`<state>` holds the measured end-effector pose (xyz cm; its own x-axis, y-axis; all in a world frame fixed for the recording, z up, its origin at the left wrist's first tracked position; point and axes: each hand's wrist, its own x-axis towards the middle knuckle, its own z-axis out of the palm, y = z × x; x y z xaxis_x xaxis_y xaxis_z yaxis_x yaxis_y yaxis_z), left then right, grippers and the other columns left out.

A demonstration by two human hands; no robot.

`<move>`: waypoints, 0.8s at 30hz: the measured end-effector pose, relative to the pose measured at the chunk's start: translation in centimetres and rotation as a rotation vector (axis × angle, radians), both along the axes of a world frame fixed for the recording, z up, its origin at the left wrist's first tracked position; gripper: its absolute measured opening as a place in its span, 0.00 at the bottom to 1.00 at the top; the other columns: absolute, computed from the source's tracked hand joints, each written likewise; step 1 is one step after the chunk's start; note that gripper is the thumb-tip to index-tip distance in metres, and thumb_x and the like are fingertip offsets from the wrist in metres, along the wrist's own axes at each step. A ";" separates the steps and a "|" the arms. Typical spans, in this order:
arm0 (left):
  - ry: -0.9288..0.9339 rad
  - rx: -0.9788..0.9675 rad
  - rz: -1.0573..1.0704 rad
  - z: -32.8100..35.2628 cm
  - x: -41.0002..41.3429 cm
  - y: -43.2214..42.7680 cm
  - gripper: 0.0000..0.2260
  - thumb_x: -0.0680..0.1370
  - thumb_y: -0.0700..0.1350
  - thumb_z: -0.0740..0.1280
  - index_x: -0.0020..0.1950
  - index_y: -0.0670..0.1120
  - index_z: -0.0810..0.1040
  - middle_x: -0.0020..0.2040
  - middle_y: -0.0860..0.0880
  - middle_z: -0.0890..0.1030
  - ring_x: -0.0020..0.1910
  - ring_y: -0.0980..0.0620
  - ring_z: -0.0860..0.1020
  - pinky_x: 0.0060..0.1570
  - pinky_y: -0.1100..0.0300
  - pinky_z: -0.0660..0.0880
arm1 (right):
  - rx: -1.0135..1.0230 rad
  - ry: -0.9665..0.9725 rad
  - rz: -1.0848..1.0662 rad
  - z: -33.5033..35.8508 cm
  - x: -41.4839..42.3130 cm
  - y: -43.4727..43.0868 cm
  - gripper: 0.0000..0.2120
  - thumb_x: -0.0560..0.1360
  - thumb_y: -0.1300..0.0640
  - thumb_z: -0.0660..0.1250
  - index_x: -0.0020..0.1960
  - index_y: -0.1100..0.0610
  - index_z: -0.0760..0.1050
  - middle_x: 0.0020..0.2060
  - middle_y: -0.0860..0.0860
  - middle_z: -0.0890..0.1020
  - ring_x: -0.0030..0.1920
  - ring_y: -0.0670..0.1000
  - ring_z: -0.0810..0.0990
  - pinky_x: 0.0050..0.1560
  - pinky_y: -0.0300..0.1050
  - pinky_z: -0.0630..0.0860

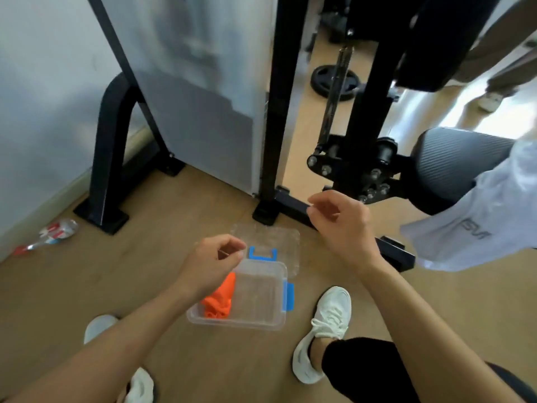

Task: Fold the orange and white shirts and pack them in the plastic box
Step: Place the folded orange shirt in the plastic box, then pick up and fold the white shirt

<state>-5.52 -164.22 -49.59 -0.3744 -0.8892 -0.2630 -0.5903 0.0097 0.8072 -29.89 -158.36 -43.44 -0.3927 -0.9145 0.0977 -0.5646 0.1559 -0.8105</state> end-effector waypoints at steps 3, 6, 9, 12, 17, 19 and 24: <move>0.035 -0.085 -0.069 3.0 -4.4 0.3 0.08 0.75 0.43 0.73 0.44 0.58 0.83 0.40 0.63 0.84 0.38 0.63 0.80 0.41 0.69 0.75 | -0.181 0.192 -0.221 2.1 -4.5 0.4 0.08 0.75 0.59 0.72 0.54 0.53 0.82 0.47 0.47 0.83 0.46 0.48 0.81 0.47 0.40 0.78; 0.074 -0.163 -0.168 5.6 -9.9 0.1 0.07 0.76 0.45 0.72 0.50 0.58 0.83 0.42 0.59 0.84 0.42 0.61 0.81 0.42 0.69 0.76 | -0.240 0.380 -0.503 2.7 -9.6 1.3 0.12 0.74 0.55 0.72 0.57 0.55 0.82 0.53 0.52 0.81 0.55 0.57 0.77 0.54 0.41 0.72; 0.090 -0.205 -0.250 7.6 -15.4 -0.1 0.07 0.77 0.45 0.71 0.53 0.55 0.83 0.43 0.58 0.84 0.41 0.62 0.81 0.40 0.74 0.73 | -0.085 0.465 -0.748 2.4 -14.9 2.4 0.23 0.71 0.50 0.74 0.64 0.51 0.77 0.65 0.54 0.75 0.65 0.63 0.70 0.62 0.55 0.70; 0.079 -0.187 -0.306 8.7 -20.2 -0.2 0.07 0.78 0.45 0.70 0.56 0.53 0.82 0.45 0.58 0.83 0.44 0.61 0.81 0.40 0.73 0.74 | 0.216 0.443 -0.837 1.7 -18.9 3.7 0.31 0.69 0.44 0.73 0.69 0.48 0.70 0.72 0.53 0.68 0.72 0.65 0.62 0.66 0.62 0.65; 0.057 -0.193 -0.409 9.1 -26.1 0.3 0.10 0.79 0.46 0.69 0.59 0.50 0.81 0.49 0.53 0.84 0.48 0.58 0.81 0.44 0.66 0.77 | 0.175 0.504 -0.876 1.4 -21.3 5.4 0.10 0.75 0.54 0.70 0.56 0.54 0.82 0.53 0.56 0.81 0.61 0.63 0.72 0.52 0.53 0.65; 0.060 -0.182 -0.418 9.0 -27.6 0.3 0.10 0.79 0.47 0.69 0.60 0.50 0.81 0.51 0.52 0.84 0.50 0.55 0.82 0.48 0.62 0.79 | 0.068 0.457 -0.870 1.5 -21.7 5.4 0.08 0.76 0.61 0.68 0.52 0.55 0.84 0.47 0.56 0.84 0.56 0.63 0.76 0.51 0.52 0.67; 0.143 -0.029 -0.537 8.5 -29.7 1.4 0.26 0.76 0.52 0.74 0.72 0.54 0.72 0.66 0.56 0.77 0.61 0.57 0.77 0.59 0.58 0.77 | -0.156 -0.062 -0.561 2.8 -20.2 6.2 0.03 0.76 0.58 0.73 0.48 0.56 0.84 0.41 0.50 0.85 0.43 0.50 0.83 0.46 0.43 0.79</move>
<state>-35.19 -162.80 -41.04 -0.8075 -0.5693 -0.1546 -0.3804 0.3023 0.8740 -50.13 -152.17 -40.61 -0.8219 -0.5418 0.1758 -0.3809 0.2933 -0.8769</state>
